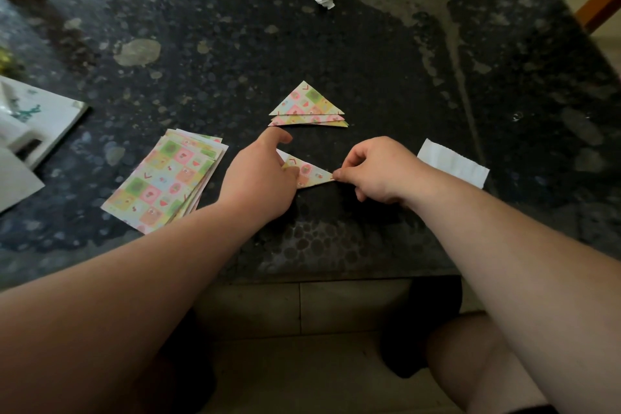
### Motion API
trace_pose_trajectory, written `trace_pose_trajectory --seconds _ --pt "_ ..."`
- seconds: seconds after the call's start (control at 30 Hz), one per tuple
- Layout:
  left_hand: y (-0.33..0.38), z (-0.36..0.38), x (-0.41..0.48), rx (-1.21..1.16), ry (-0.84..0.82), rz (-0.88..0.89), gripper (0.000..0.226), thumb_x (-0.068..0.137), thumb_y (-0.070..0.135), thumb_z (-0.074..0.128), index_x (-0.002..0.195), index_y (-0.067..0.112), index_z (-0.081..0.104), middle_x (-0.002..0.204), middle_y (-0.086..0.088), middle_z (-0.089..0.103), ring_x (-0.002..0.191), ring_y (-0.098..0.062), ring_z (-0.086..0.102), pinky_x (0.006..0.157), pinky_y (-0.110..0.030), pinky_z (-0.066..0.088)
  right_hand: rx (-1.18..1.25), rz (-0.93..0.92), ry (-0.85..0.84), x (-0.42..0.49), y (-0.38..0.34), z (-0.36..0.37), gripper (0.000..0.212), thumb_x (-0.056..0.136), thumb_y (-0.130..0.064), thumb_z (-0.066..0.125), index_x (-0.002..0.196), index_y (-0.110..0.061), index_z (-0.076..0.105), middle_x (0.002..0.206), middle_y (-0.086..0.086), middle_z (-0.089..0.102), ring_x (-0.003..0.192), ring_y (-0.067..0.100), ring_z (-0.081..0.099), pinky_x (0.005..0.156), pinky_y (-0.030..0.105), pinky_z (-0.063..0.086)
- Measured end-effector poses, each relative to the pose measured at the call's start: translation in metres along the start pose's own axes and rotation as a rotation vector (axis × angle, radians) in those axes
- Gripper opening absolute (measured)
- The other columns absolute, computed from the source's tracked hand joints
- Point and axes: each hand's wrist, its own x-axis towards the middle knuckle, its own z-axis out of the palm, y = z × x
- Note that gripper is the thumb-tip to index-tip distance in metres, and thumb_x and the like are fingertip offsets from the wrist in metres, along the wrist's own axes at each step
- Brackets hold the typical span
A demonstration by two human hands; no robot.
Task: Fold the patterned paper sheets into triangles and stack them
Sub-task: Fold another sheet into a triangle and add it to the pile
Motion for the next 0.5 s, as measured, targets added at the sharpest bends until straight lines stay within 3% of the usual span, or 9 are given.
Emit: trace_pose_trajectory --seconds 0.5 --pt "-0.0007 0.0 0.0 0.003 0.017 0.013 0.046 0.096 0.022 0.067 0.137 0.031 0.05 0.087 0.01 0.063 0.085 -0.009 0.058 0.074 -0.029 0.041 0.016 0.015 -0.003 0.0005 0.0 -0.0007 0.018 0.096 -0.04 0.071 0.084 -0.026 0.071 0.064 -0.003 0.072 0.064 0.011 0.065 0.058 0.028 0.043"
